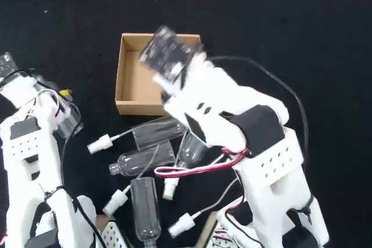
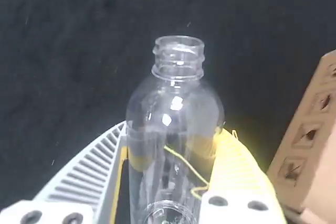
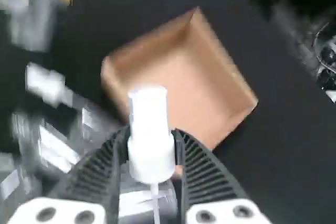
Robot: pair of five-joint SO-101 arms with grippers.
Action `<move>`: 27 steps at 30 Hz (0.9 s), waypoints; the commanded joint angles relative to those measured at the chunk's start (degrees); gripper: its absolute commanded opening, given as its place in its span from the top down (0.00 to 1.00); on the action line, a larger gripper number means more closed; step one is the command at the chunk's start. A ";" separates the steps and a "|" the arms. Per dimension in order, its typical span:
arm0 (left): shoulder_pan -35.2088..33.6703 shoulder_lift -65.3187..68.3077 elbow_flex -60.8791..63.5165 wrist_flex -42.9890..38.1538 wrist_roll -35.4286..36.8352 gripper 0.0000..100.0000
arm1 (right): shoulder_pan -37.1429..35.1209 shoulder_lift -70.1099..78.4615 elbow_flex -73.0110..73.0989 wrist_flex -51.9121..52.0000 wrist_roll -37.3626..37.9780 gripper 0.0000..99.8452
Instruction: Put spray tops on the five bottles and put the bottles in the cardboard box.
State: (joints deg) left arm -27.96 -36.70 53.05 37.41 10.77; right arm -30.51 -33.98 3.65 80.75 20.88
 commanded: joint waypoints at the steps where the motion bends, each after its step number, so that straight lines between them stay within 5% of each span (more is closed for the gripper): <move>1: 1.01 -1.76 -1.45 -6.51 -1.05 0.97 | 0.97 -1.01 -3.82 -8.26 -9.58 0.99; 12: 1.80 -2.20 3.03 -28.13 -0.70 0.97 | 0.88 -1.10 -4.00 -31.56 -25.49 0.99; 18: 12.26 -2.20 8.84 -46.42 -0.97 0.97 | 1.05 -1.27 -4.00 -42.64 -27.96 0.99; 27: 24.48 -2.20 25.89 -78.86 -0.97 0.97 | 2.64 -1.27 -4.79 -43.87 -27.96 0.99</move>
State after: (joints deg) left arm -6.59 -36.70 75.82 -29.85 10.24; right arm -29.10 -33.98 3.03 38.99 -6.81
